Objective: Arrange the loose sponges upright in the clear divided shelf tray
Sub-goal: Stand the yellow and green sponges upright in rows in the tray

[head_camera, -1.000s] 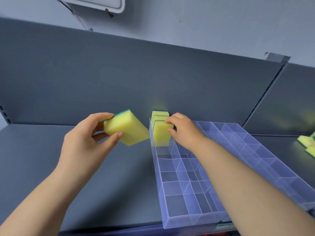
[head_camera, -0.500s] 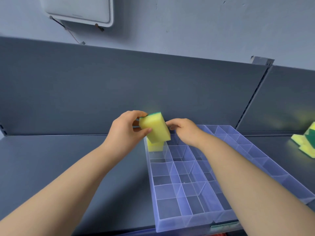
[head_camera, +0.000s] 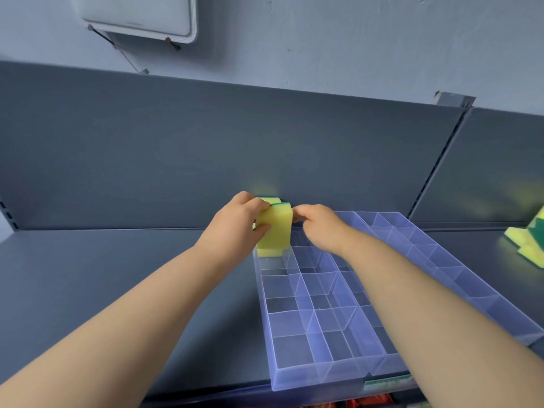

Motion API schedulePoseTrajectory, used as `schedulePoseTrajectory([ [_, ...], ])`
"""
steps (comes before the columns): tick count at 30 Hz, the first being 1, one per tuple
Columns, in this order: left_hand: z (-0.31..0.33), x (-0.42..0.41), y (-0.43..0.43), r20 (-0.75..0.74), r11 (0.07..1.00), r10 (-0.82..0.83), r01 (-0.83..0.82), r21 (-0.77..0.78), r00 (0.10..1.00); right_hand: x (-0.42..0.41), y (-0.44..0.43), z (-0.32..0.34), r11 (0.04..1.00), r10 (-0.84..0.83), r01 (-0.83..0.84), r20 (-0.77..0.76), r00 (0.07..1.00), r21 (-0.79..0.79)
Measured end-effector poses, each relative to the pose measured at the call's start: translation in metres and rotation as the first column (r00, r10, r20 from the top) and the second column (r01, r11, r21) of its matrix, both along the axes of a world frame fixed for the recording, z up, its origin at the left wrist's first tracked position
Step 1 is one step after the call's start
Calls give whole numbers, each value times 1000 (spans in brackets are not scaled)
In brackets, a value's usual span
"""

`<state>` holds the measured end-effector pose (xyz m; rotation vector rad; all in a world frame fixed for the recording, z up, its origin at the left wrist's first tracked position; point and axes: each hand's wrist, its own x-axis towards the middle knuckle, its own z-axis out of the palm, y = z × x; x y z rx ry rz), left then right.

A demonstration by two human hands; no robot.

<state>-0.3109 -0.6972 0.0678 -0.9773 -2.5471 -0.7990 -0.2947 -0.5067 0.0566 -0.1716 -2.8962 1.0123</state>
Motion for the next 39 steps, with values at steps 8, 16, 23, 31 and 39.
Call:
schedulePoseTrajectory([
  [8, 15, -4, 10, 6, 975, 64, -61, -215, 998, 5, -9, 6, 998, -29, 29, -18, 999, 53],
  [16, 7, -11, 11, 48, 967, 86, -72, -246, 995, 6, -11, 6, 999, -34, 34, 6, 999, 5],
  [23, -2, -5, 14, -49, 979, 75, -83, -185, 996, 7, -16, 12, 997, -48, 47, 8, 999, 55],
  [31, 0, -8, 16, -59, 968, 101, -111, -225, 993, 5, -15, 16, 995, -28, 28, 6, 1000, 101],
  [39, 2, -12, 19, 26, 927, 1, 8, -375, 1000, 0, -16, 14, 993, -20, 19, 6, 1000, 113],
])
